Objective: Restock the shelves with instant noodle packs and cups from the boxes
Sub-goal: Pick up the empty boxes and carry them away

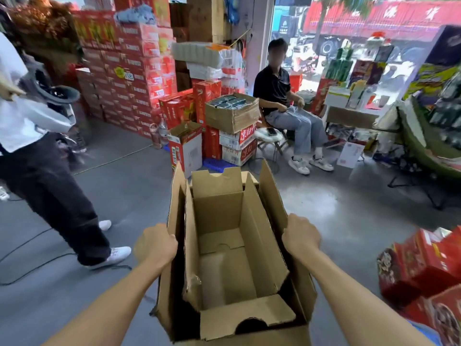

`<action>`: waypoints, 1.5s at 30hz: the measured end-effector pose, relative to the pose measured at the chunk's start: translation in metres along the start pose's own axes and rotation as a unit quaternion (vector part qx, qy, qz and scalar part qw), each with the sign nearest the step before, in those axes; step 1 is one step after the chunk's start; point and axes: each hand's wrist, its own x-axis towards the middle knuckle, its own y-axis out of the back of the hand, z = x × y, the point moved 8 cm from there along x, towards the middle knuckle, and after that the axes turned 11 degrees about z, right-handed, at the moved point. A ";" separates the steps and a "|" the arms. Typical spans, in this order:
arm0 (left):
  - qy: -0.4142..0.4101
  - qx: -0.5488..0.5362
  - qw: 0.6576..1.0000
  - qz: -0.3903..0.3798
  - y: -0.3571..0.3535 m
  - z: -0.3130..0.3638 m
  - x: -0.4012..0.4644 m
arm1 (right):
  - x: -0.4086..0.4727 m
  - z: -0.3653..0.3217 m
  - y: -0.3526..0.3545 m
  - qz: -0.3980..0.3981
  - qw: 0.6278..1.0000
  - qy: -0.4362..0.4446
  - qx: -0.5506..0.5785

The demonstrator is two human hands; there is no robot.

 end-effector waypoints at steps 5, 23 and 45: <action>0.043 -0.001 0.999 0.010 -0.010 0.022 0.077 | 0.088 -0.041 -0.013 -0.004 1.000 0.022 -0.007; 0.075 0.031 0.997 0.009 -0.098 0.152 0.345 | 0.397 -0.117 -0.045 0.021 0.999 0.050 -0.009; 0.279 -0.001 0.960 0.016 -0.306 0.344 0.598 | 0.879 -0.182 -0.167 -0.058 0.965 0.251 -0.040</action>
